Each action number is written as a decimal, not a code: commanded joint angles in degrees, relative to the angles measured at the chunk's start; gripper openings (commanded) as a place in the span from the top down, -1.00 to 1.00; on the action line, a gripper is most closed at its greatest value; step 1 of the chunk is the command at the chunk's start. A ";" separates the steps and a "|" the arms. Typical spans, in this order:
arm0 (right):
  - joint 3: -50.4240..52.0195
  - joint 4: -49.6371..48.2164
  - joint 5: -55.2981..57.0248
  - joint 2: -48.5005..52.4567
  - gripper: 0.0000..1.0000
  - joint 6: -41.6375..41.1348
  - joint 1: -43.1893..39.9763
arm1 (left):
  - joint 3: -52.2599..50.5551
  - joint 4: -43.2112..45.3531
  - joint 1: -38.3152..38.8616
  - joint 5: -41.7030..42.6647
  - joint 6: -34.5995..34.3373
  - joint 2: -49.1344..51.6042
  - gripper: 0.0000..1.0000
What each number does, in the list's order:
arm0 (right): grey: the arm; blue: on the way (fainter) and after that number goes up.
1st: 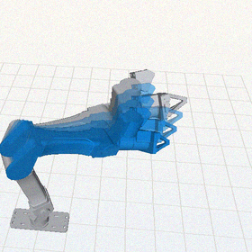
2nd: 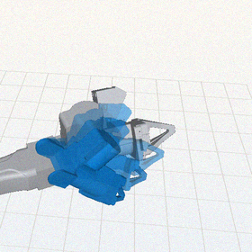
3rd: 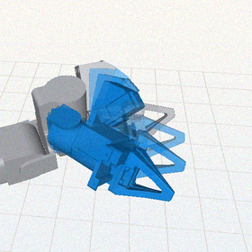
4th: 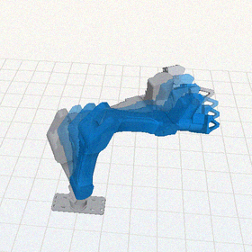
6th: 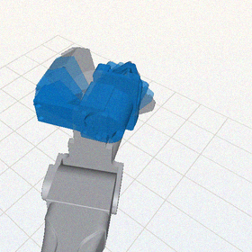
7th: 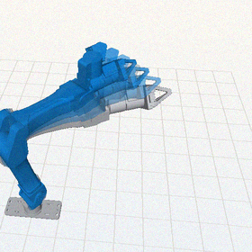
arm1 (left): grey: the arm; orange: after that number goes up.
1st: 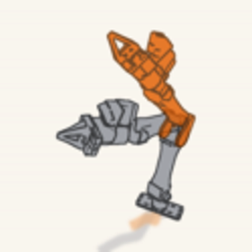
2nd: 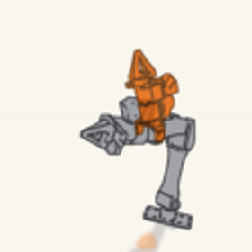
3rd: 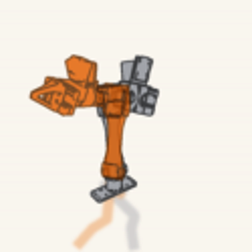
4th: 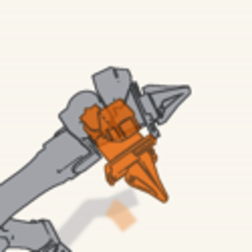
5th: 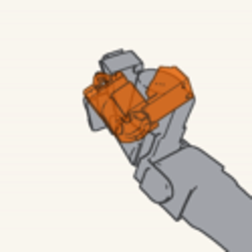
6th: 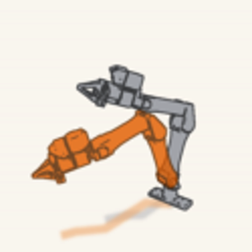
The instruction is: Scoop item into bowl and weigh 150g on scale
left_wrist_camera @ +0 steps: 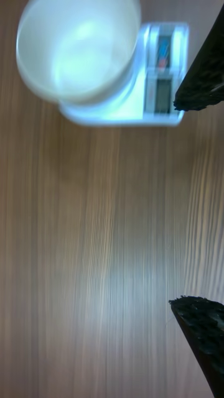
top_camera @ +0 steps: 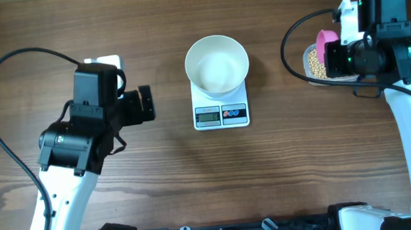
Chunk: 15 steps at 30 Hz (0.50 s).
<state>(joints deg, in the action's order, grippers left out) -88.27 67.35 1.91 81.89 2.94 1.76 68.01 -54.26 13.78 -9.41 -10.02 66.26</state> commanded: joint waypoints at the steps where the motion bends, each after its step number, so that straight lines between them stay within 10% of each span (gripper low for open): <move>1: -0.50 2.21 -0.68 0.42 0.92 4.57 -0.13 | 0.42 -0.02 0.09 -9.73 1.03 2.43 -1.00; 15: -0.50 0.22 -0.66 0.42 0.92 6.43 -0.13 | 0.42 -0.04 0.11 -9.51 0.61 3.89 -1.00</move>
<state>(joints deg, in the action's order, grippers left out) -88.27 69.12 1.91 81.89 7.86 1.76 68.01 -54.26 13.78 -17.78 -9.89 69.93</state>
